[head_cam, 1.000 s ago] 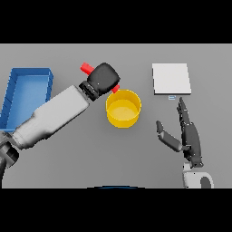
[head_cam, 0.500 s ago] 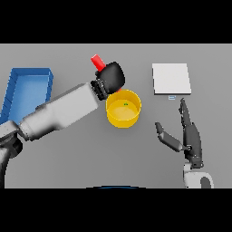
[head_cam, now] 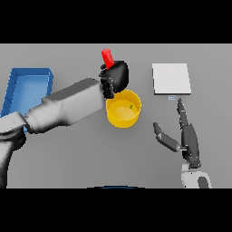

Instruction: Pick up the red beaker and tilt it to pour out 1 green nut into yellow bowl. Pick up the yellow bowl and place it on the metallic measuring scale.

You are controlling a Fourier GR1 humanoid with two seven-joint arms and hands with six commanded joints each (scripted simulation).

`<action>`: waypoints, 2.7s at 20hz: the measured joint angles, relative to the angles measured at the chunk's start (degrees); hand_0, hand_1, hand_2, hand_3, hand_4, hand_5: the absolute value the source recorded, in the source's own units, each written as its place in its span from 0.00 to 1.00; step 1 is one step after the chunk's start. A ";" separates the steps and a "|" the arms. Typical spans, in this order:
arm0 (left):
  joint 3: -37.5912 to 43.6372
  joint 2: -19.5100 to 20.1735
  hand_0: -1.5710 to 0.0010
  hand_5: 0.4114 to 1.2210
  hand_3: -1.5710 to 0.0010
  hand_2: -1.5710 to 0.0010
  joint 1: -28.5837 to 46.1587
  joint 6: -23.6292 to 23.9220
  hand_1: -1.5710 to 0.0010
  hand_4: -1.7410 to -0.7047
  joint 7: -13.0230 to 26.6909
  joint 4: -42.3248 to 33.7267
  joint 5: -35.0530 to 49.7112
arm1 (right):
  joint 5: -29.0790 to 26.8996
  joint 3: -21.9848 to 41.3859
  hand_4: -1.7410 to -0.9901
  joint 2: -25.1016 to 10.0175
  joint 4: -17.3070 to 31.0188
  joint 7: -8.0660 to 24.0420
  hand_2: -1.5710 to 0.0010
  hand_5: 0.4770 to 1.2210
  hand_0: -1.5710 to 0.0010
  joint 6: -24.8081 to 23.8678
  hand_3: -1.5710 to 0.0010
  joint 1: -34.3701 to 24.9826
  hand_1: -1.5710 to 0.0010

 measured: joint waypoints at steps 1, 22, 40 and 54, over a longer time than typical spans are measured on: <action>-0.69 0.03 0.00 1.00 0.00 0.00 -0.23 0.12 0.00 0.01 0.00 0.16 -0.33 | -0.03 -0.10 0.71 -0.15 -0.02 -0.10 1.00 0.16 1.00 0.02 1.00 0.46 1.00; 36.45 16.99 0.00 1.00 0.10 0.00 -9.91 11.79 0.00 0.00 9.32 21.58 35.79 | -3.22 -0.91 0.69 -0.74 1.03 -1.83 1.00 0.15 1.00 2.11 1.00 -1.34 1.00; 48.01 30.34 0.00 1.00 0.06 0.00 40.43 43.06 0.00 0.00 35.96 -18.94 65.56 | -1.05 0.22 0.70 -2.17 1.59 -1.71 1.00 0.25 1.00 2.53 1.00 -2.59 1.00; 41.76 34.89 0.52 0.41 0.63 0.61 46.73 37.21 0.62 0.75 37.22 -24.67 73.59 | -0.81 0.65 0.75 -2.49 0.58 -3.90 1.00 0.25 1.00 2.69 1.00 -0.55 1.00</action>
